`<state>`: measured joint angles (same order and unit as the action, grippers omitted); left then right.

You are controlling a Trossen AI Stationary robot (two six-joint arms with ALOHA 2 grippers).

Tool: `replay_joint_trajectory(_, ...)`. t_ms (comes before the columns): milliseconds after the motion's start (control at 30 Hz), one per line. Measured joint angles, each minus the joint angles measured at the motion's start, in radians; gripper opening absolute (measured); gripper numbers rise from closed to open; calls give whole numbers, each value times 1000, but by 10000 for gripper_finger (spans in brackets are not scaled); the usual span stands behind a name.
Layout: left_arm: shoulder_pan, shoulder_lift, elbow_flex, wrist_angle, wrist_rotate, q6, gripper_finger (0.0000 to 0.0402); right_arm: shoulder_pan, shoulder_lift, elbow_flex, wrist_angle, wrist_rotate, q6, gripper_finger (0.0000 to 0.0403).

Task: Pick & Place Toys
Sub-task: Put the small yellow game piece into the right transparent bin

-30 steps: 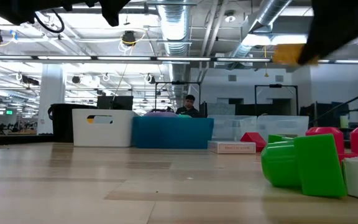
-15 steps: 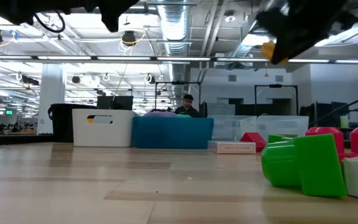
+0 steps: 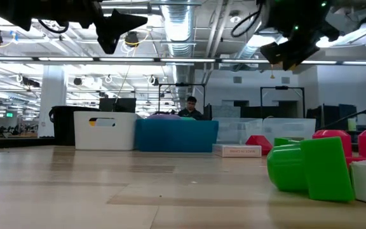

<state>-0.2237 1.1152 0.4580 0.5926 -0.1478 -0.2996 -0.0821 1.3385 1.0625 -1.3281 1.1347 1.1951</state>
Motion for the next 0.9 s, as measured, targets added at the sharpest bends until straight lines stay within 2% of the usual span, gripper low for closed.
replay_joint_trajectory(167, 0, 0, 0, 9, 0, -1, 213, -105, -79, -41, 355, -103, -392, 87)
replay_joint_trajectory(267, 0, 0, 0, 18, 0, 0, 209, -159, -81, -72, 508, -162, -526, 87)
replay_joint_trajectory(500, 0, 0, 0, 22, 0, 4, 204, -282, 0, -78, 518, -246, -541, 87)
replay_joint_trajectory(700, 0, 0, -1, 22, 0, 6, 204, -301, 102, -78, 534, -262, -541, 87)
replay_joint_trajectory(767, 0, 0, -1, 21, 0, 6, 204, -303, 140, -78, 547, -246, -542, 109)
replay_joint_trajectory(900, 0, 0, -1, 21, 0, 6, 204, -323, 204, -78, 551, -247, -541, 203)
